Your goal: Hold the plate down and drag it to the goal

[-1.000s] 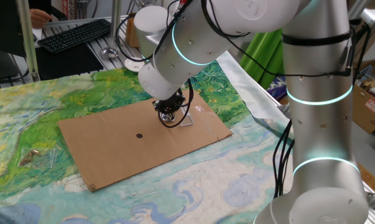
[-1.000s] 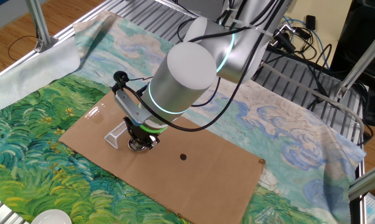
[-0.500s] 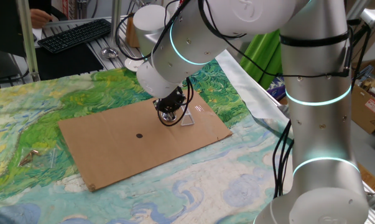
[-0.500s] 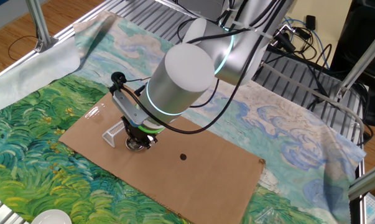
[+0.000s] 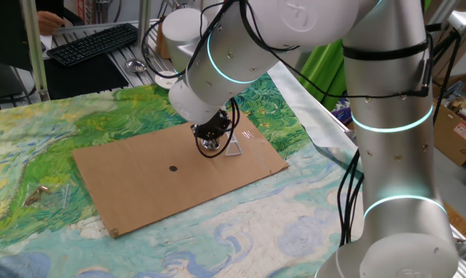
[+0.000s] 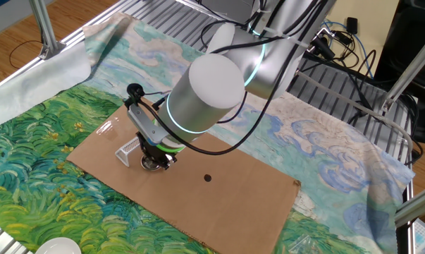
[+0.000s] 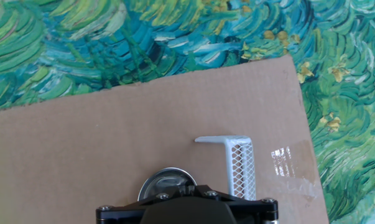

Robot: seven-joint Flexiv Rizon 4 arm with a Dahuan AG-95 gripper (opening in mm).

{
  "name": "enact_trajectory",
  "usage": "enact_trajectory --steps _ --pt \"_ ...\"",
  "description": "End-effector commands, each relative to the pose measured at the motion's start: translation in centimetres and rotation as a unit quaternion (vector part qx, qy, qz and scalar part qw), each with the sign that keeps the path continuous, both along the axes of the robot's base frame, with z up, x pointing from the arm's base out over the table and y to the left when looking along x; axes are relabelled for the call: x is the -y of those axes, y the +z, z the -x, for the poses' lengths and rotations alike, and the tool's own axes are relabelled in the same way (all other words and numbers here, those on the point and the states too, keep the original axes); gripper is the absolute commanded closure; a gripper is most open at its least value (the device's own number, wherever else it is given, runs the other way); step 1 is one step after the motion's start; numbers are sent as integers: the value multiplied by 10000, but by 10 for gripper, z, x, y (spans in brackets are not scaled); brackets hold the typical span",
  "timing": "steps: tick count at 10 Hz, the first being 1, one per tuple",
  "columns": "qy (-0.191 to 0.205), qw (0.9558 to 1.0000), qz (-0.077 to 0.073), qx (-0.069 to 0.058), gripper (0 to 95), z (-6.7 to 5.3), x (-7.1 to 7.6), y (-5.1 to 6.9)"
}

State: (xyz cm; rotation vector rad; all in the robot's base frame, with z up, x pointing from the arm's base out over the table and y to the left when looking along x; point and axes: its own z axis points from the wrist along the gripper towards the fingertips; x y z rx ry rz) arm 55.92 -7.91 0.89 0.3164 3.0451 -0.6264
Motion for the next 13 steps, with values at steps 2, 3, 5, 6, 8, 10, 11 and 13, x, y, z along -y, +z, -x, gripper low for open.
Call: enact_trajectory --steps 2,3,5,6,8,10,11,13 --pt "16 10000 56 -21 950 0 0 1" --pt "-6 10000 57 -13 950 0 0 1" --pt "-36 9999 98 -13 950 0 0 1" --pt "-58 9999 139 -31 950 0 0 1" --pt "-101 9997 212 -56 950 0 0 1" --pt "-126 9995 279 -90 950 0 0 1" --pt "-125 9994 317 -92 950 0 0 0" --pt "-132 9992 352 -101 950 0 0 0"
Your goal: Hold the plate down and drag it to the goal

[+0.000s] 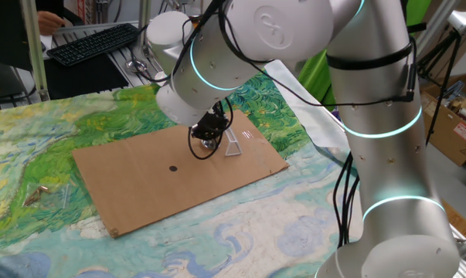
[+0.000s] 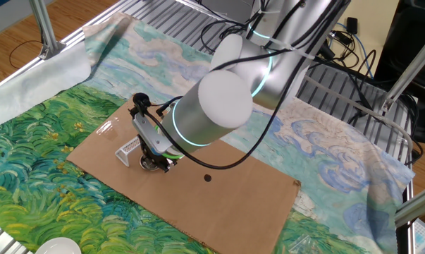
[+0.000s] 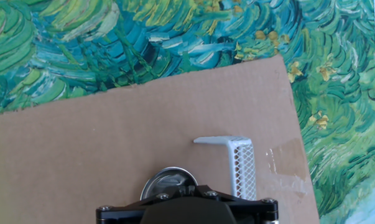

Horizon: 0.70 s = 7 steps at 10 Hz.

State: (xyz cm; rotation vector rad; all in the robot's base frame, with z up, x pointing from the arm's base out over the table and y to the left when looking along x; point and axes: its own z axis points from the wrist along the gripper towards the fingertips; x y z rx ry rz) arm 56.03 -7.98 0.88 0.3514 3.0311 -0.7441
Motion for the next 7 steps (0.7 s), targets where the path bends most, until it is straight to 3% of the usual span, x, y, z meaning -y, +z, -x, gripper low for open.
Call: enact_trajectory --steps 1,4,7 --pt "10 10000 26 -21 950 1 0 1" --pt "-2 10000 30 -44 950 0 1 0" --pt "-44 9999 -114 -65 950 0 1 0"
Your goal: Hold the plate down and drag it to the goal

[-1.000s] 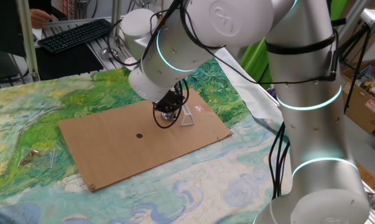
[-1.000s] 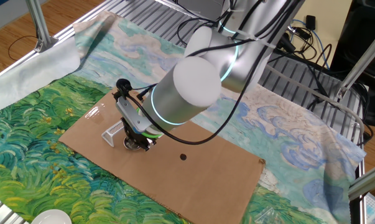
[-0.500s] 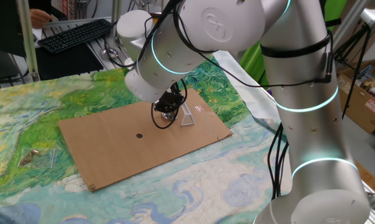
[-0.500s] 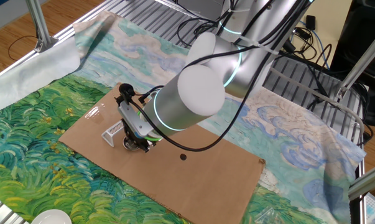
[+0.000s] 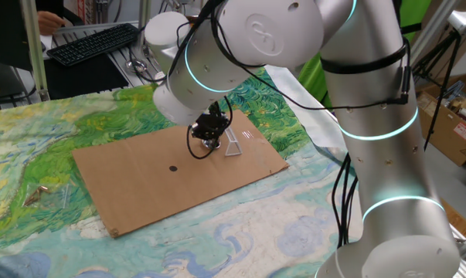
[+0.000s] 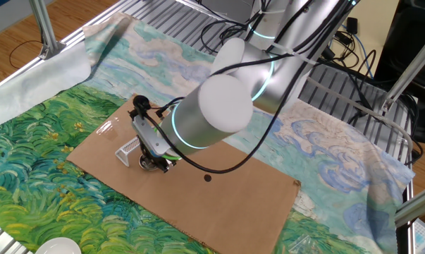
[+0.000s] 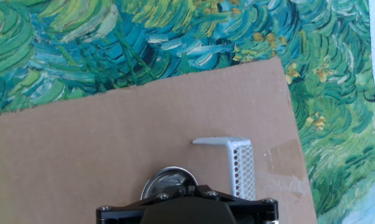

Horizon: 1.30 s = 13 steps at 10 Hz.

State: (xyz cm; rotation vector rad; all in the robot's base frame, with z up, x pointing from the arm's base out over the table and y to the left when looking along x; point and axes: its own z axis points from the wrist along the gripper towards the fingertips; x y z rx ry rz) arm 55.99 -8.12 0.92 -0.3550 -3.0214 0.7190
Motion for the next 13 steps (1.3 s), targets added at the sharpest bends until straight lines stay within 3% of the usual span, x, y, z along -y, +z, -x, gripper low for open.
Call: enact_trajectory --steps 1,5,7,13 --pt "-36 9999 -102 4 950 0 -1 0" --pt "17 9997 -241 -26 950 1 -1 2" --pt "-40 9992 -397 -1 950 1 -2 3" --pt "-100 9982 -594 28 950 -1 -6 8"
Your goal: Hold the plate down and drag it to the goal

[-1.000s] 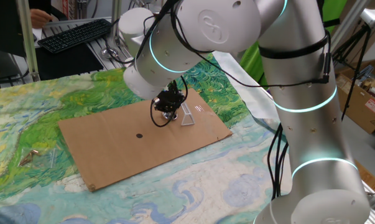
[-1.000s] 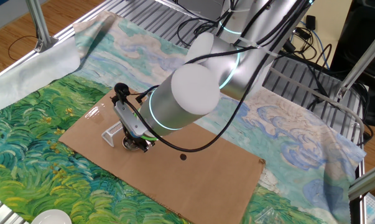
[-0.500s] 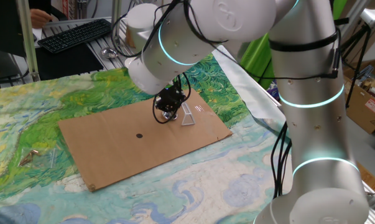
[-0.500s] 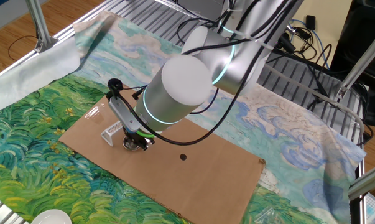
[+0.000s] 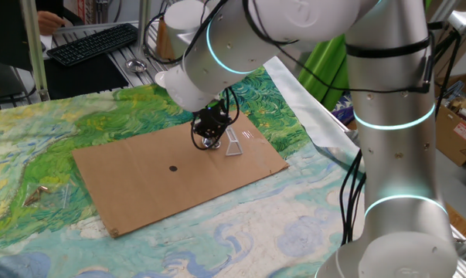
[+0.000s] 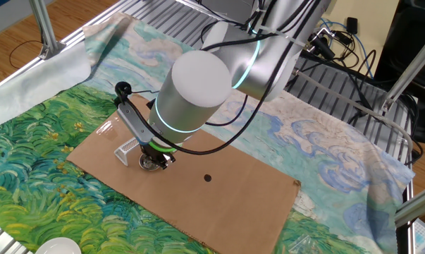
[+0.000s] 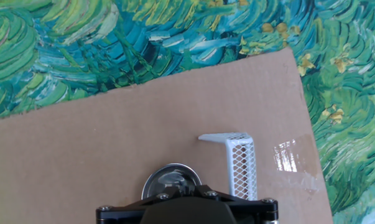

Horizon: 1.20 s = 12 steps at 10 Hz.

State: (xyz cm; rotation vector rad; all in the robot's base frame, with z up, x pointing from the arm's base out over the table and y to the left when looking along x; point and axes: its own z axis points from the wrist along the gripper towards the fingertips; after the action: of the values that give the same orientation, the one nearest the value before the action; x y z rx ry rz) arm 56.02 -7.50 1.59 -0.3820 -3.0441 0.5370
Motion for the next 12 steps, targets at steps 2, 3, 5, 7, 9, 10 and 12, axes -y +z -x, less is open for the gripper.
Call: enact_trajectory --steps 2,3,5,7,9,10,12 --pt "-33 10000 -71 4 950 -2 -2 3" --pt "-62 9998 -189 13 950 -4 -4 5" --pt "-98 9992 -375 22 950 -5 -6 6" --pt "-141 9988 -476 33 950 -7 -8 8" --pt "-190 9983 -549 39 950 -10 -11 11" --pt "-224 9979 -601 35 950 -12 -13 13" --pt "-259 9971 -711 37 950 -13 -16 17"
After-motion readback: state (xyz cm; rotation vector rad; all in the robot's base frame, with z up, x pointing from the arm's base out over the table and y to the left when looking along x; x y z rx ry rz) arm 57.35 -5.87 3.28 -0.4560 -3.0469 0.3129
